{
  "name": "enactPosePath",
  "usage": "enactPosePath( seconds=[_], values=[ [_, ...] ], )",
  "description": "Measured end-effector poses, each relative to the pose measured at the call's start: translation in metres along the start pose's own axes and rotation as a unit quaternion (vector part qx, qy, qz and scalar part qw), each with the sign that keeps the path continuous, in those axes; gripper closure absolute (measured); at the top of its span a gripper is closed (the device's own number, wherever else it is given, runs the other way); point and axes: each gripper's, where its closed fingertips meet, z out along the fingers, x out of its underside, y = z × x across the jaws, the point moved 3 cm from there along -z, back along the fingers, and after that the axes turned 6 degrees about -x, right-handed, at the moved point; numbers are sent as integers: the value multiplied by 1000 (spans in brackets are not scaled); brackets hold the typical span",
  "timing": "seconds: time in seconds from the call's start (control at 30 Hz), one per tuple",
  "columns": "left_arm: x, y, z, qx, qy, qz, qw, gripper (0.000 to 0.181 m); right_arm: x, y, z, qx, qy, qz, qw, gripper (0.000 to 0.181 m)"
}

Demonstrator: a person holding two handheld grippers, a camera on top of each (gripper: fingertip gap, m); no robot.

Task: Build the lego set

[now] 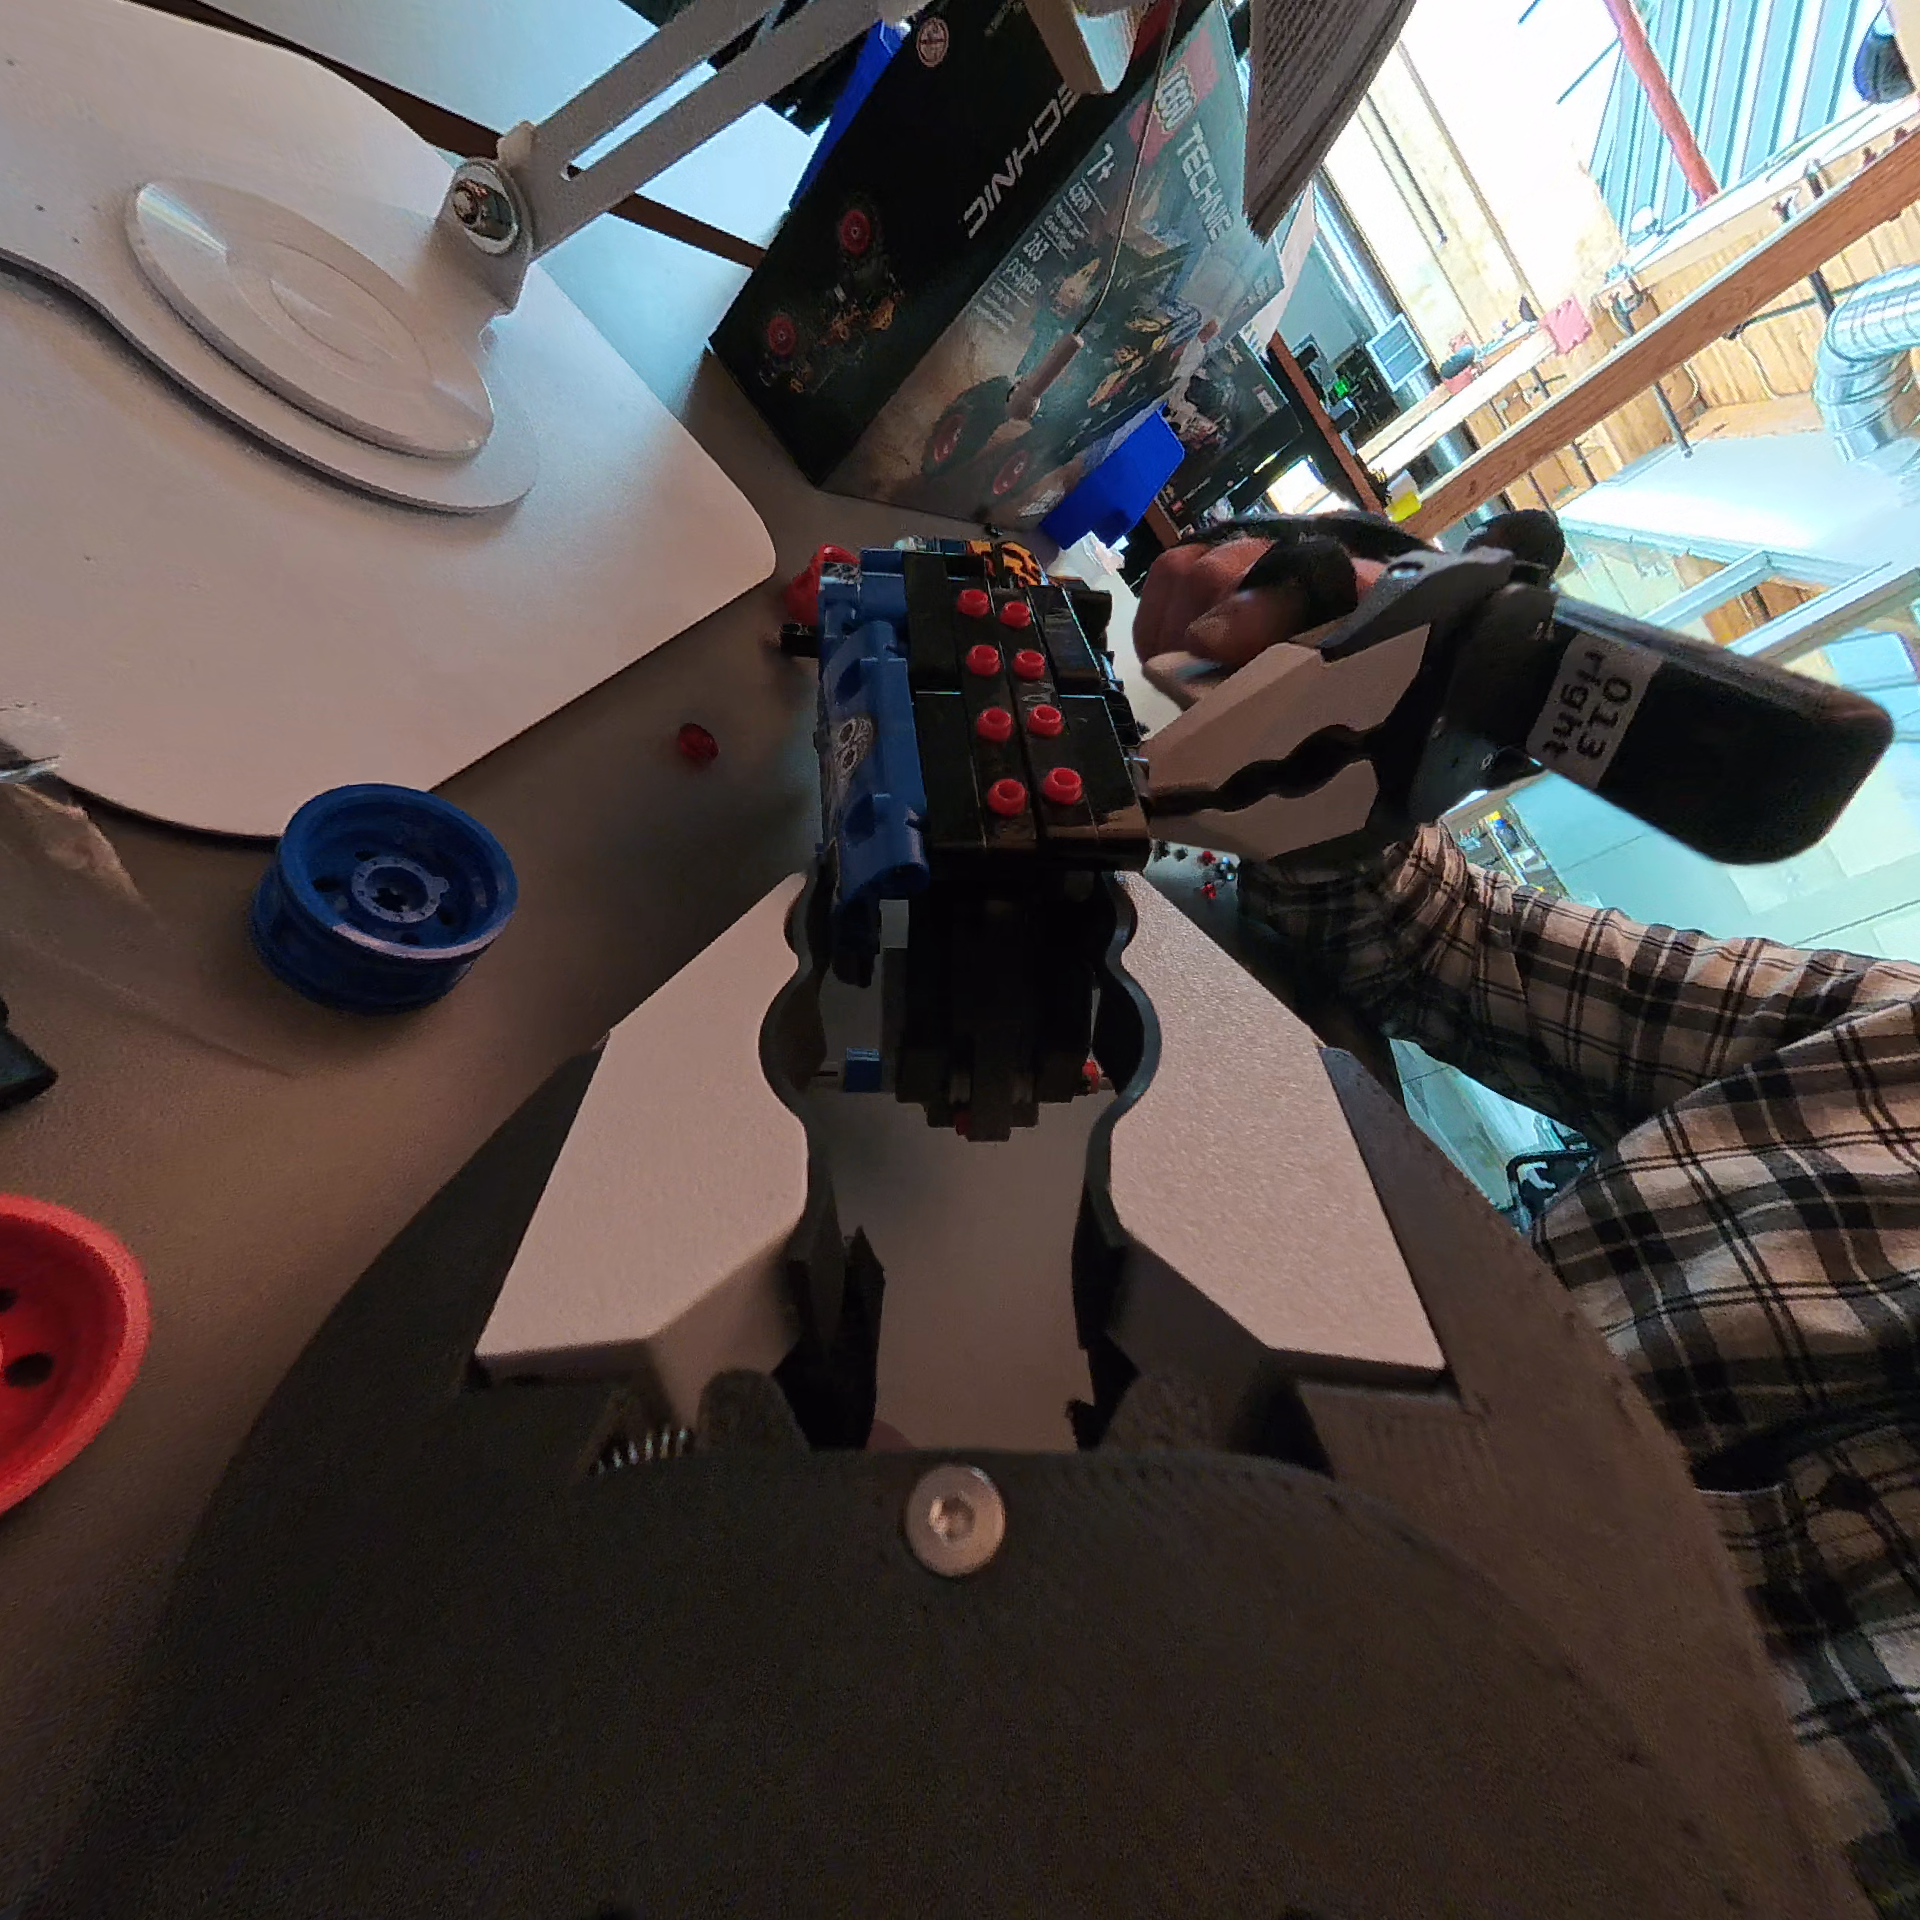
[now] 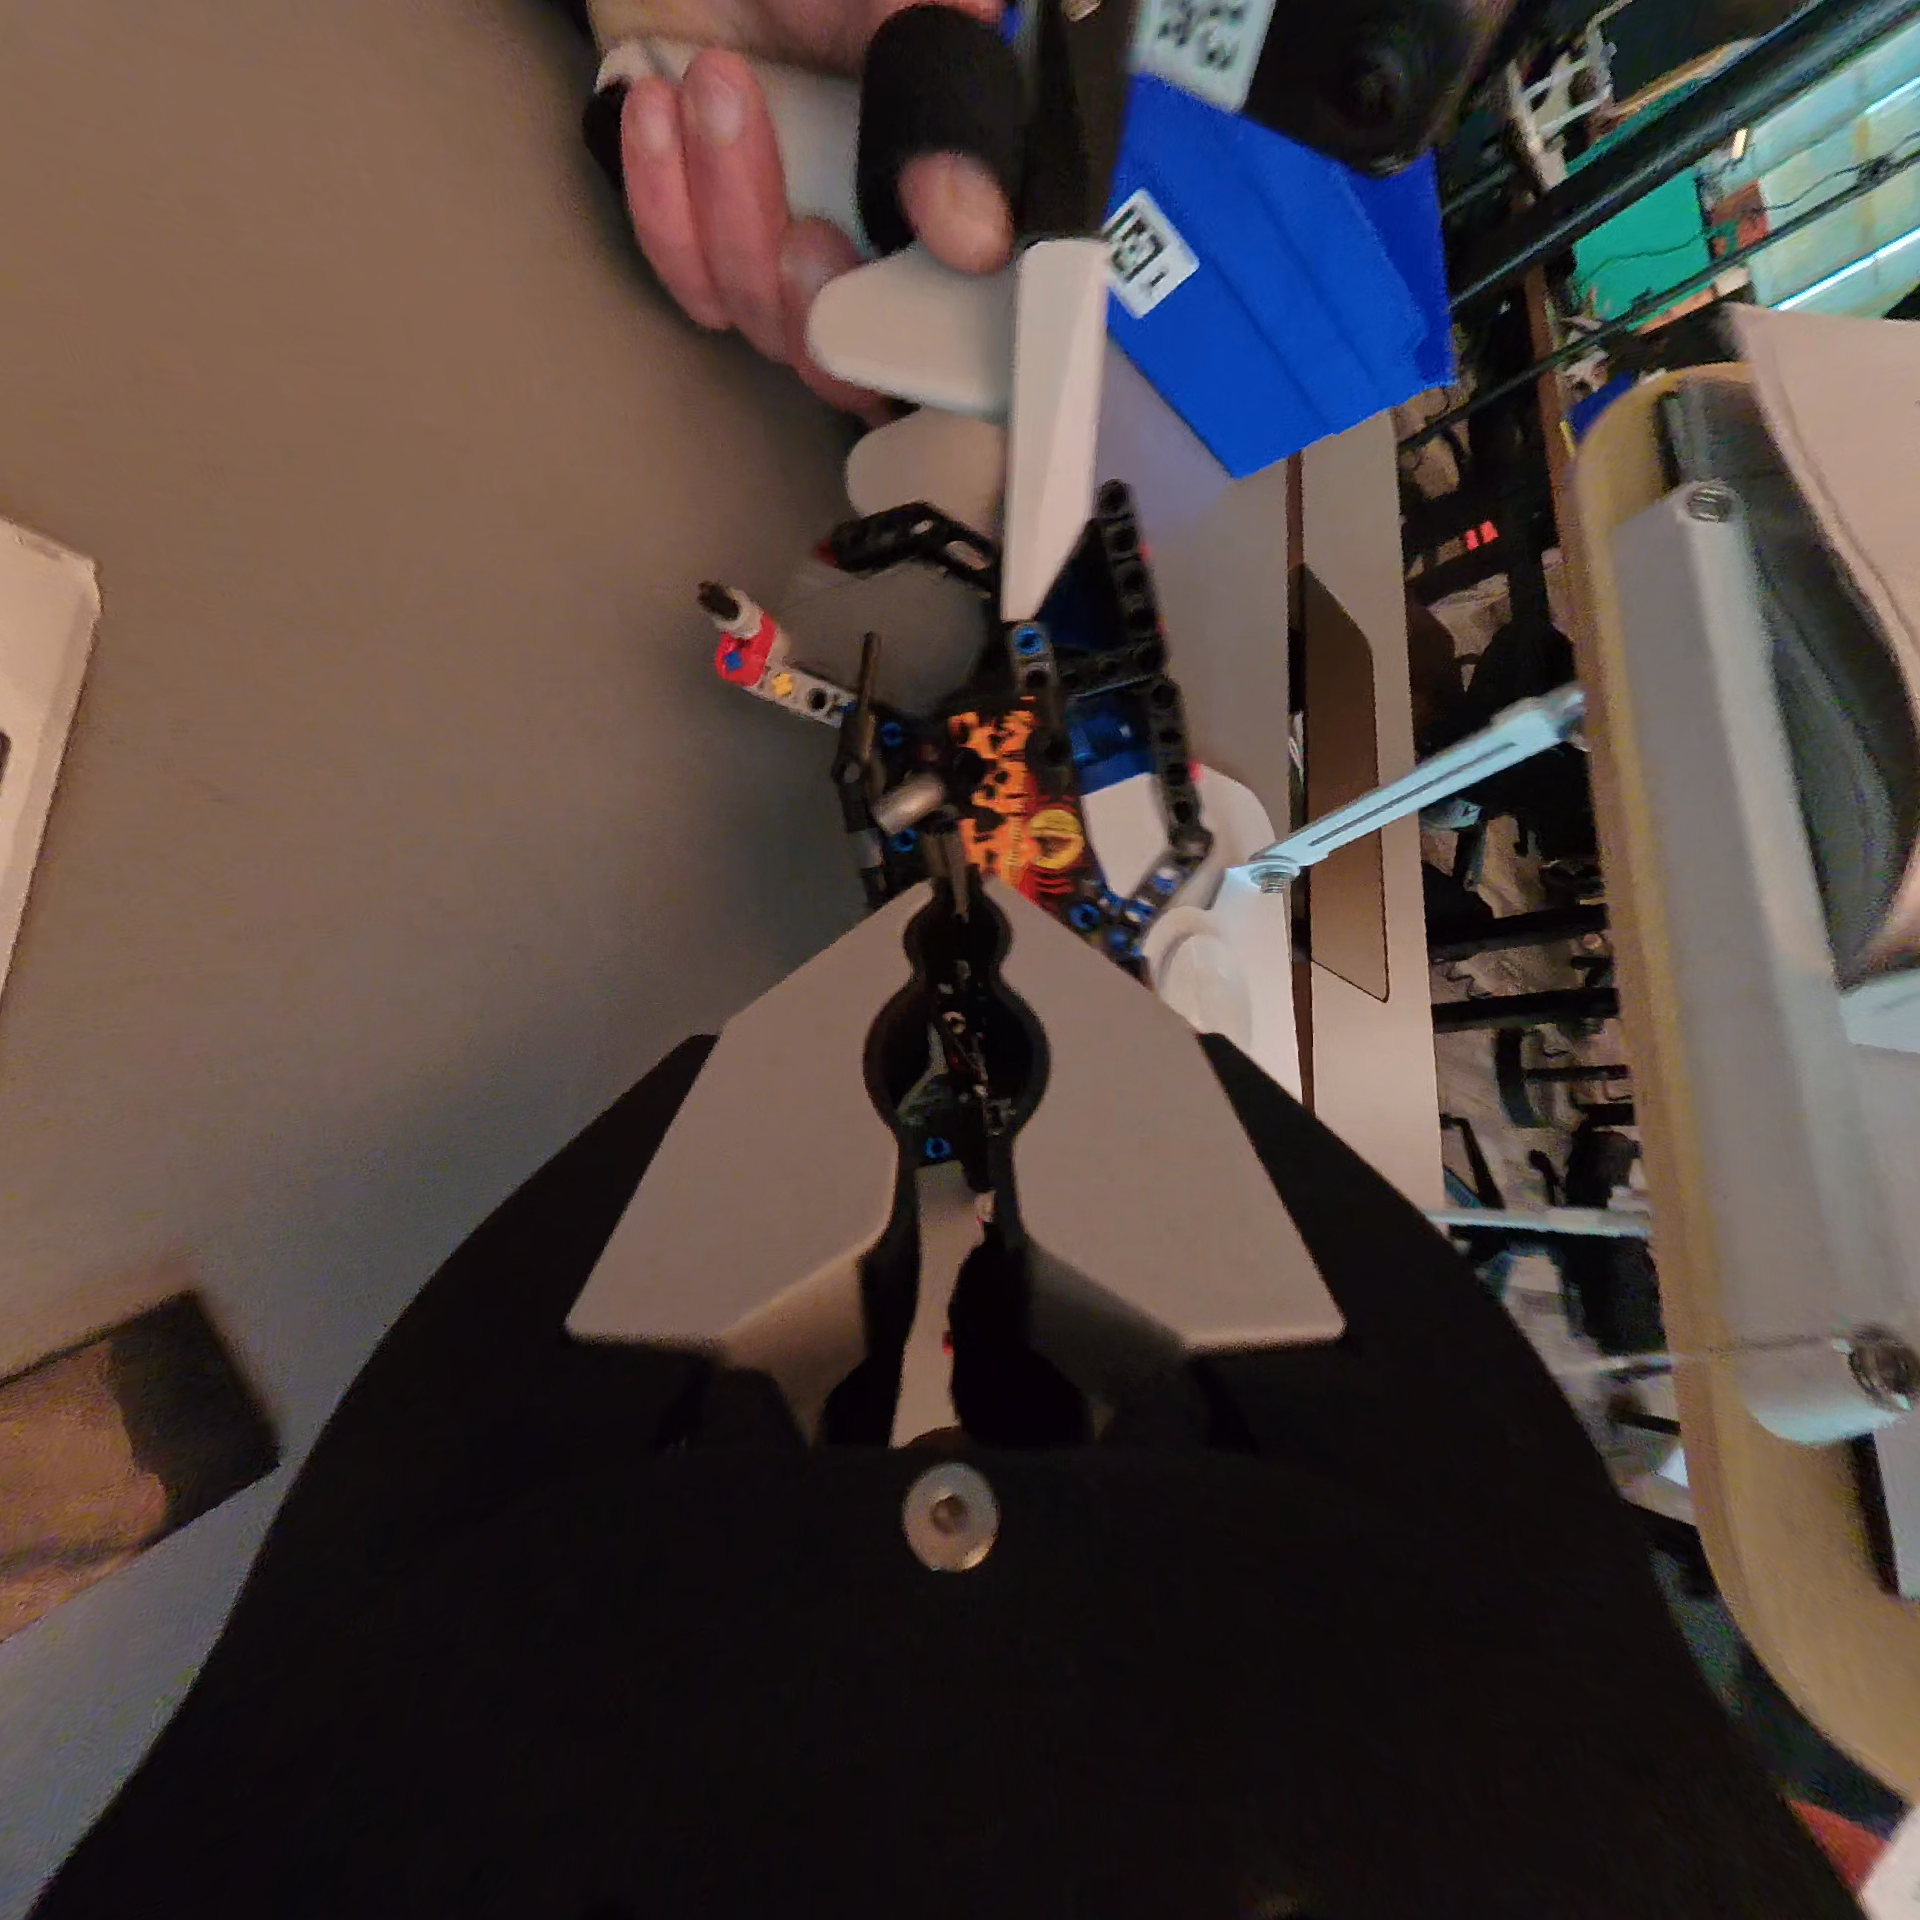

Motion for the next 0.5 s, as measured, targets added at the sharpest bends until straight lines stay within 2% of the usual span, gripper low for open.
enactPosePath(
  seconds=[0.03,0.13,0.2,0.37,0.5],
  values=[
    [0,0,-1,0,-1,-1,1000,132,-1,-5,-5,4,-15,19,1000,168],
    [0,-1,-1,0,2,6,1000,131,2,-25,-23,12,-57,87,995,165],
    [1,-2,-1,-1,5,10,1000,131,5,-34,-29,16,-72,126,989,153],
    [5,-6,1,-12,17,55,998,132,23,-29,-18,-50,-71,219,972,120],
    [12,-13,6,-35,38,135,989,131,29,-15,-8,-101,-67,238,964,110]
  ],
)
